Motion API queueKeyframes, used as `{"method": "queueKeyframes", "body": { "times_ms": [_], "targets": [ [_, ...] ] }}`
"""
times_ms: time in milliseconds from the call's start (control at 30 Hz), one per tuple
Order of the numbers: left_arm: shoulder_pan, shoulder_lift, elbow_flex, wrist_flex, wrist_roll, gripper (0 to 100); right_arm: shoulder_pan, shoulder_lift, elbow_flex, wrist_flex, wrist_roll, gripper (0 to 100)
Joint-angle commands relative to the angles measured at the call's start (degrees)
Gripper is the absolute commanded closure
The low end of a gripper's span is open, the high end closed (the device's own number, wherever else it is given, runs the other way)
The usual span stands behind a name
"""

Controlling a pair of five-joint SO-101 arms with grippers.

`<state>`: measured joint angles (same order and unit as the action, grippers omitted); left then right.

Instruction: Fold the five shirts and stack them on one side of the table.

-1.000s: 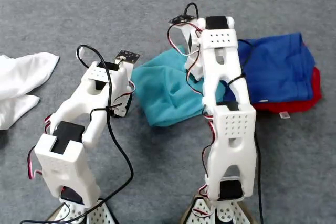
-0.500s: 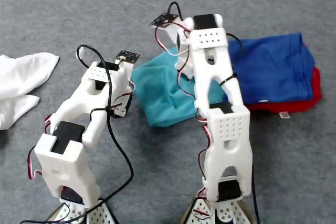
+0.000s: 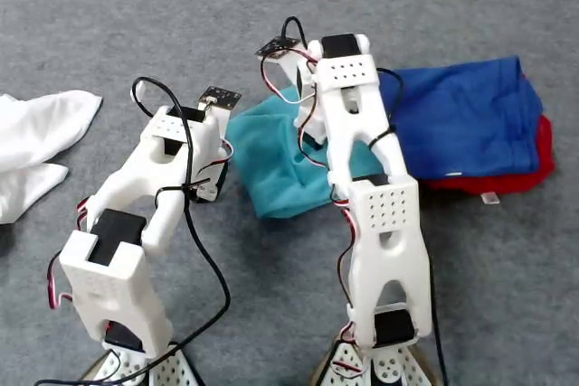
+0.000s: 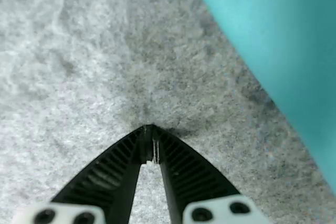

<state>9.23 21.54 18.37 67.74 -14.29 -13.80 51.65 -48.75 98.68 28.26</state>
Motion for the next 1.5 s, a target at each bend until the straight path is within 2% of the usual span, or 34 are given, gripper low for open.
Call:
{"method": "queueKeyframes", "body": {
  "times_ms": [0,233,500,667,767,1133,1333,1400,1467],
  "targets": [
    [-0.53,1.1,6.07,0.44,0.18,98,-0.57,-0.57,-4.97,-1.49,-2.29,97.9],
    [-0.53,1.1,6.07,0.44,0.18,98,-0.92,-0.31,-14.64,-1.14,-2.46,97.5],
    [-0.53,1.1,6.07,0.44,0.18,98,-0.31,-0.13,-14.9,-3.08,-1.23,95.9],
    [-0.53,1.1,6.07,0.44,0.18,98,-0.4,-0.48,-15.52,-5.71,-2.11,73.5],
    [-0.53,1.1,6.07,0.44,0.18,98,0.4,-0.22,-14.99,-4.31,0.09,67.7],
    [-0.53,1.1,6.07,0.44,0.18,98,6.64,6.02,-15.52,0.18,2.11,67.7],
    [-0.53,1.1,6.07,0.44,0.18,98,6.73,8.92,-15.52,-0.09,2.2,68.4],
    [-0.53,1.1,6.07,0.44,0.18,98,6.46,8.92,-15.52,-0.18,2.11,74.5],
    [-0.53,1.1,6.07,0.44,0.18,98,6.46,8.57,-15.69,-0.26,2.11,86.7]
  ]
}}
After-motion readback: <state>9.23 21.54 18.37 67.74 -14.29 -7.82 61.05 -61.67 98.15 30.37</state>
